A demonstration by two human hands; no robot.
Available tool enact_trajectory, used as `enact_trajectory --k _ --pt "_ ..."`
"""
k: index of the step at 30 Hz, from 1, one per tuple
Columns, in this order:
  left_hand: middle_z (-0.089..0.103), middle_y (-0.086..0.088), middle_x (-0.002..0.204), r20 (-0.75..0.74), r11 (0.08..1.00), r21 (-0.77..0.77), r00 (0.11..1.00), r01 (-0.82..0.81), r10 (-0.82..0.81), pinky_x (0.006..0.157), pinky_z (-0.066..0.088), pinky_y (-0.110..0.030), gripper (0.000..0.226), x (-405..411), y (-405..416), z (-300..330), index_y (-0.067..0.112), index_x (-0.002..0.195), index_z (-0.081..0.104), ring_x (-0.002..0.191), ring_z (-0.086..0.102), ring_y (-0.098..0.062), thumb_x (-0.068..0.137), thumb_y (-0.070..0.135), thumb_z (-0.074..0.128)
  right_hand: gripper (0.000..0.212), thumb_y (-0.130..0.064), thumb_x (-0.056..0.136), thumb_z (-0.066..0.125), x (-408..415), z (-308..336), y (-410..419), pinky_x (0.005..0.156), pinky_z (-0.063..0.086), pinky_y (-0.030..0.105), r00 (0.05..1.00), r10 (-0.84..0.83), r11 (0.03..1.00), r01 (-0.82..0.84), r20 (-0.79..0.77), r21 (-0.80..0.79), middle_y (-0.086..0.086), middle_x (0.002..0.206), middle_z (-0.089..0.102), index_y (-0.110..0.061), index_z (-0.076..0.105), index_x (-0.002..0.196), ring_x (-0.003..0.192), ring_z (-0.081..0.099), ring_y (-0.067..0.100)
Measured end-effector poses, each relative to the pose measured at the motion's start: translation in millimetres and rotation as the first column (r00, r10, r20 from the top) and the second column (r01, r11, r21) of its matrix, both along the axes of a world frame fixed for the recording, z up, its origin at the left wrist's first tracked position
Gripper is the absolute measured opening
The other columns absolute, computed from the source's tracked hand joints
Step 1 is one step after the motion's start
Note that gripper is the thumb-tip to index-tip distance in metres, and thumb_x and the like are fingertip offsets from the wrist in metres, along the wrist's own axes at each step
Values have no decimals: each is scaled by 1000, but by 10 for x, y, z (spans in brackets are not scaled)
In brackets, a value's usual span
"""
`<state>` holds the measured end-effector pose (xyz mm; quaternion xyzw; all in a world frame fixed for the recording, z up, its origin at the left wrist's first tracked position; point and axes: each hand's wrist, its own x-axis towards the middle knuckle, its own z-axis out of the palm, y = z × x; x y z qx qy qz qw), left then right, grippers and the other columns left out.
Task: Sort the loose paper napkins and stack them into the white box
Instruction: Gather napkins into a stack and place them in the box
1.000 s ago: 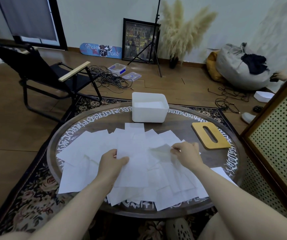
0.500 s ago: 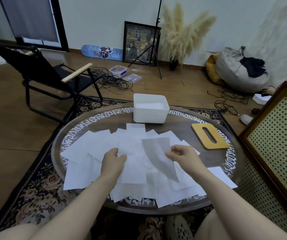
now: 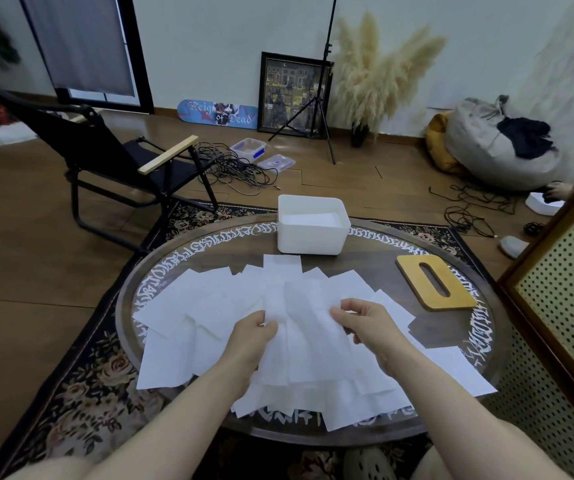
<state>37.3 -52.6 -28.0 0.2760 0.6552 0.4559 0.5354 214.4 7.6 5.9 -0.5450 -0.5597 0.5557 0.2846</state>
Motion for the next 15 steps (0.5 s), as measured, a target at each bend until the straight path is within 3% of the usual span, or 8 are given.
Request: enact_trajectory --k 4,9,15 --pt "73 -8 99 41 999 20 998 -41 40 95 48 -55 28 0 32 -15 20 90 69 100 66 -33 99 9 45 11 -12 88 65 23 33 -4 43 34 4 1000 -7 1000 7 28 -1 -3 65 66 -8 64 78 50 55 9" --pt "73 -5 99 45 997 31 997 -71 70 95 49 -53 29 31 46 -31 22 88 69 99 66 -31 99 11 44 15 -9 85 68 46 16 4 61 49 18 996 27 1000 -26 83 -13 7 70 71 5 65 91 53 59 16" --pt "74 -5 96 44 999 22 998 -48 47 94 49 -56 23 80 57 -40 20 92 71 99 66 -35 97 18 49 10 -11 87 66 28 -1 -1 60 46 13 998 47 999 -47 52 -3 5 67 69 -3 61 85 51 57 11"
